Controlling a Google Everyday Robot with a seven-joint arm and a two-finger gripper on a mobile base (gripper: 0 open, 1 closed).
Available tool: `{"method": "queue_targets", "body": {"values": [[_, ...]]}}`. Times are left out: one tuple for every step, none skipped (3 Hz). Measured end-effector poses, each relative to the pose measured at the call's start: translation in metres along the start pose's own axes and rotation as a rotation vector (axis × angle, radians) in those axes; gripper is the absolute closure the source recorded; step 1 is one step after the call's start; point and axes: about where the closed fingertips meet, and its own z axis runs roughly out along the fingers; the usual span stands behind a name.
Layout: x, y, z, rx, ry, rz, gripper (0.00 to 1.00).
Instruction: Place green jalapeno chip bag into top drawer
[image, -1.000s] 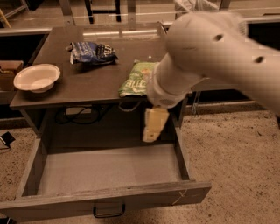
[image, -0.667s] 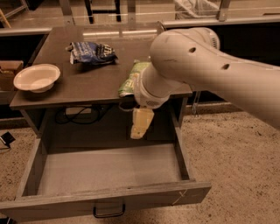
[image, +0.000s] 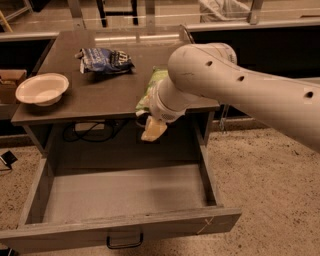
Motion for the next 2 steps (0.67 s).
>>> {"method": "queue_targets", "body": {"values": [[-0.004,-0.006,-0.002,-0.017,-0.144,0.012,0.68],[-0.007,-0.006,-0.015,-0.026,-0.247,0.025,0.92]]}}
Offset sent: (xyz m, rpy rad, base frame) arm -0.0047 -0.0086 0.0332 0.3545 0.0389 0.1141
